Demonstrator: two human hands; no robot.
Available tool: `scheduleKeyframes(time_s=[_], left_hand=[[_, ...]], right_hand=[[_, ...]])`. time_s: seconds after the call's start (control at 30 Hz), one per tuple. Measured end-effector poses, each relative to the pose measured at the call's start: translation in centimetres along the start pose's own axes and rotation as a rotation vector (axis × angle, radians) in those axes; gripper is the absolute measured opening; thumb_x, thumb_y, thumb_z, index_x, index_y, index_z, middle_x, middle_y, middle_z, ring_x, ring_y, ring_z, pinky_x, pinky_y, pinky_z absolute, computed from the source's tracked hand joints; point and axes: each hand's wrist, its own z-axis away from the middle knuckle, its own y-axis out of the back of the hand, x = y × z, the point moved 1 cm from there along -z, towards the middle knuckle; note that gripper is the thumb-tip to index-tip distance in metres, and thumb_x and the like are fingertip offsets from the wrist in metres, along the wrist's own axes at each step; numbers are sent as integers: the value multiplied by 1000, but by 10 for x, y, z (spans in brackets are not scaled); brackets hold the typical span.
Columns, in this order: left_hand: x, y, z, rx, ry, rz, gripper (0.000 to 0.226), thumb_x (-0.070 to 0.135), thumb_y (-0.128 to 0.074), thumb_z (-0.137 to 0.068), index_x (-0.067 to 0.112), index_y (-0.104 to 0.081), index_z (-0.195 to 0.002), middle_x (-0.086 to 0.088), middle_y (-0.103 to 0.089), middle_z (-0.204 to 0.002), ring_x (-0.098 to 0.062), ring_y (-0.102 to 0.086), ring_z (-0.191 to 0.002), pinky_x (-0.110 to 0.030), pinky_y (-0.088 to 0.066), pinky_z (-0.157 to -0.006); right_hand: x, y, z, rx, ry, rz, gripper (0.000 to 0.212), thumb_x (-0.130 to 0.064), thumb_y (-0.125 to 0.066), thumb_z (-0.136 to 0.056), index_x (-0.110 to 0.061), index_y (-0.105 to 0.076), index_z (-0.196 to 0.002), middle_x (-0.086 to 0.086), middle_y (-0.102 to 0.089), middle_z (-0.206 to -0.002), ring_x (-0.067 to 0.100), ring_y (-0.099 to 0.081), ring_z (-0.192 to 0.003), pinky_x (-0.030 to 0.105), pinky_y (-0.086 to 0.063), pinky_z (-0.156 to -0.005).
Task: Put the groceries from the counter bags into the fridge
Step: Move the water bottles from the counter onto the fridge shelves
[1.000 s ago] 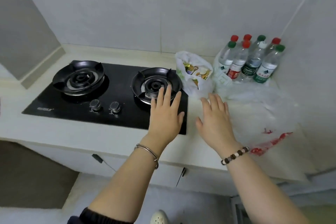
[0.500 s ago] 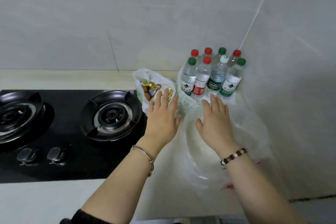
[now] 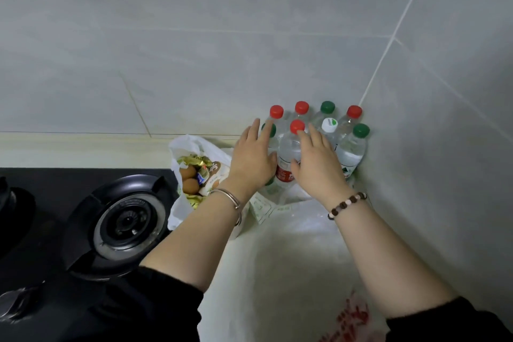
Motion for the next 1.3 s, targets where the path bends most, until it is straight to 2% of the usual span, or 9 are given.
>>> scheduleKeyframes(time_s=[0.13, 0.23, 0.33, 0.43, 0.63, 0.87, 1.0, 1.13, 1.3], left_hand=[[4, -5, -30, -66, -1, -110, 66, 23, -49, -94, 20, -15, -150, -9, -19, -156, -31, -25, -139, -43, -31, -111], [5, -5, -41, -113, -10, -163, 58, 16, -49, -92, 16, -28, -146, -7, -40, -139, -30, -49, -115, -36, -46, -86], [5, 1, -43, -95, -2, -224, 42, 14, -49, -91, 15, -46, -133, -8, -53, -120, -31, -57, -100, -36, -45, -72], [4, 5, -39, -76, -44, -352, 30, 23, -55, -90, 14, -54, -119, -7, -58, -106, -28, -56, -94, -33, -43, -67], [6, 10, -33, -165, -28, -288, 27, 20, -61, -86, 8, -57, -110, -11, -55, -102, -32, -59, -84, -32, -44, -68], [18, 13, -19, -129, -4, -233, 16, 7, -58, -81, 6, -64, -96, -11, -54, -98, -27, -54, -72, -27, -38, -63], [29, 32, -7, -56, -11, -200, 18, 9, -59, -82, 7, -65, -98, -10, -53, -98, -30, -56, -76, -27, -35, -64], [44, 65, 8, 50, -27, -197, 17, 8, -57, -81, 7, -66, -95, -9, -53, -95, -25, -48, -67, -26, -33, -62], [52, 118, 49, 178, -36, -197, 19, 12, -63, -82, 8, -66, -99, -9, -56, -100, -31, -58, -79, -28, -40, -66]], right_hand=[[6, -2, -37, -47, 54, 0, 63, -23, -52, -92, -11, -23, -146, 13, -8, -157, 31, -18, -142, 41, -28, -112], [9, -8, -51, -152, 84, 35, 68, -23, -53, -91, -10, -17, -148, 11, -12, -155, 30, -31, -135, 38, -37, -102], [12, -8, -55, -136, 111, 75, 56, -13, -53, -90, -8, -30, -140, 12, -34, -137, 28, -50, -108, 34, -43, -75], [13, -4, -52, -110, 114, 91, 29, -7, -50, -91, -8, -44, -119, 11, -45, -114, 21, -46, -76, 30, -34, -59], [8, -5, -46, -132, 127, 70, 22, -15, -58, -89, -8, -50, -108, 8, -47, -107, 26, -55, -80, 31, -39, -61], [2, 2, -33, -99, 74, -29, 11, -12, -57, -89, -7, -56, -99, 9, -50, -106, 28, -57, -85, 29, -38, -64], [-6, 26, -21, -14, 74, -39, 14, -6, -55, -88, -13, -45, -81, 9, -50, -107, 21, -49, -70, 29, -38, -61], [-23, 56, -10, 87, 104, -29, 10, -5, -54, -87, -12, -48, -84, 8, -50, -108, 20, -44, -69, 29, -37, -60], [-62, 94, 21, 200, 149, -33, 15, -5, -54, -85, -12, -42, -79, 8, -46, -101, 19, -41, -61, 27, -33, -54]])
